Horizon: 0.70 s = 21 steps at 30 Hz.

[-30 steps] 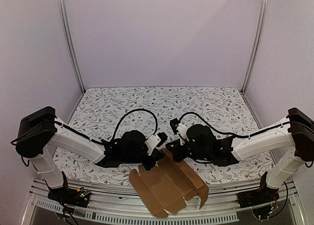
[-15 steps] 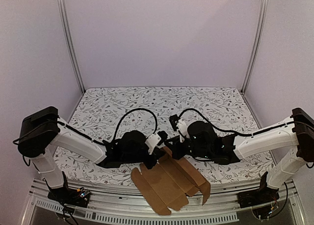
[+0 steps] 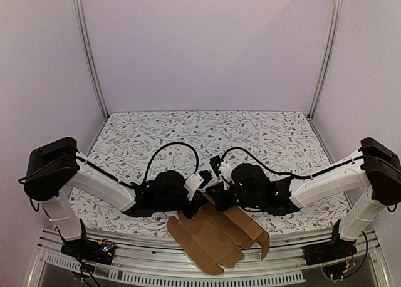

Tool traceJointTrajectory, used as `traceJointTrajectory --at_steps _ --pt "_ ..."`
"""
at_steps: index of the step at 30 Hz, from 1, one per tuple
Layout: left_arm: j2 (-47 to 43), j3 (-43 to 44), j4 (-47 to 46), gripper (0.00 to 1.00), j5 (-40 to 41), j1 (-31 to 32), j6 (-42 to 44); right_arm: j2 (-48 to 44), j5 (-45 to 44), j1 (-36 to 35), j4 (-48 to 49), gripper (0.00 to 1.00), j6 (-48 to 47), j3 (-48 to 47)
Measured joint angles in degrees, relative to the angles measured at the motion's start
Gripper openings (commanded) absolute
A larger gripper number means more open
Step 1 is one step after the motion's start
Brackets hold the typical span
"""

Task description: Fold the paper box

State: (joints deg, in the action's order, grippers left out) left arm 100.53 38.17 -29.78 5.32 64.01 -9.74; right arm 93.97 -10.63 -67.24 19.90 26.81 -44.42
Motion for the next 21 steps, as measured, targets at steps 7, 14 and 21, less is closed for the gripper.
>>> traceJointTrajectory --at_steps 7,14,21 --pt "0.0 -0.2 0.0 0.24 0.1 0.0 -0.3 0.2 -0.6 -0.6 0.1 0.0 0.2 0.0" --pt "1.3 -0.2 -1.1 0.24 0.1 0.1 -1.0 0.2 -0.9 -0.7 0.1 0.0 0.2 0.0" --pt "2.2 -0.2 -1.7 0.21 0.1 0.1 -1.4 0.2 -1.1 -0.9 0.1 0.0 0.6 0.0"
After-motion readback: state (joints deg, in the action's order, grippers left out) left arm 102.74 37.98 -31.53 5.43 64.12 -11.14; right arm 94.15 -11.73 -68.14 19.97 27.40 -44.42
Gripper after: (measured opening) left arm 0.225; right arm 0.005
